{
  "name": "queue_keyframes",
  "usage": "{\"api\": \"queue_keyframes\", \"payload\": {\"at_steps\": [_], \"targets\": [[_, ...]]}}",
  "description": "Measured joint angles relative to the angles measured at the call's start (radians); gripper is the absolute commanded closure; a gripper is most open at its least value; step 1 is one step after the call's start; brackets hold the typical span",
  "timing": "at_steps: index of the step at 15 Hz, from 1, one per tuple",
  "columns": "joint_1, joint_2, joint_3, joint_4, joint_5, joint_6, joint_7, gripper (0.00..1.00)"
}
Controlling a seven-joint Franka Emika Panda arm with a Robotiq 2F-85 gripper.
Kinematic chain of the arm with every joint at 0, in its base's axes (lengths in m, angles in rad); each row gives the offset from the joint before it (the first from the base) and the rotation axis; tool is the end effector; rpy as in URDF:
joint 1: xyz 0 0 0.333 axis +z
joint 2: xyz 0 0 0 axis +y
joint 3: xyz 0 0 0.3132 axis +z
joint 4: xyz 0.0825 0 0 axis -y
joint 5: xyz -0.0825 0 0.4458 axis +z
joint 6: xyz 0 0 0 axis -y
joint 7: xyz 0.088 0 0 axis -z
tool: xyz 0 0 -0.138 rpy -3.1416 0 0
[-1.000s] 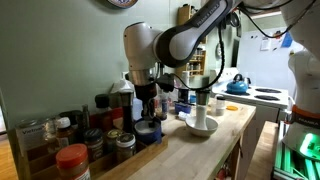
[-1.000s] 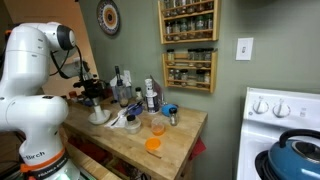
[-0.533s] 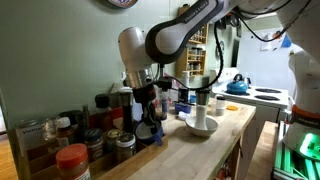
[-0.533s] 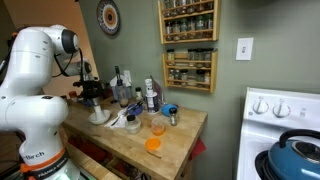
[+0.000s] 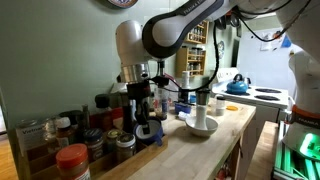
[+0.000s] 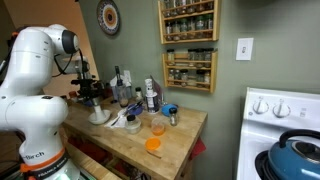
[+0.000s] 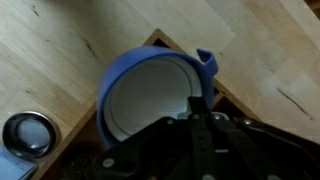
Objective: Move the cup on the right to the condiment tray
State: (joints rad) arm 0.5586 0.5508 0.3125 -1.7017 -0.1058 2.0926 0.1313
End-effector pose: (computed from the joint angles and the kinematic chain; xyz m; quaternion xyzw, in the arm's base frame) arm 0.4649 0.5242 0.2056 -0.9249 -0.3726 0.0757 0.0020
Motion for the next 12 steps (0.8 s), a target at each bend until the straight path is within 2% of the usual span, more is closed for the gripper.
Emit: {"api": "queue_keyframes", "payload": {"at_steps": [4, 5, 6, 8, 9, 11, 12], "targets": [[0.002, -0.084, 0.003, -0.052, -0.004, 0.048, 0.001, 1.0], [-0.002, -0.123, 0.01, -0.086, -0.002, 0.07, -0.012, 0.74], [-0.006, -0.167, 0.019, -0.13, -0.002, 0.1, -0.031, 0.73], [-0.013, -0.259, 0.038, -0.225, -0.004, 0.179, -0.07, 0.6], [-0.017, -0.304, 0.048, -0.274, -0.004, 0.224, -0.092, 0.78], [-0.026, -0.388, 0.068, -0.368, -0.004, 0.301, -0.128, 0.62], [-0.028, -0.418, 0.072, -0.401, -0.004, 0.316, -0.134, 0.6]]}}
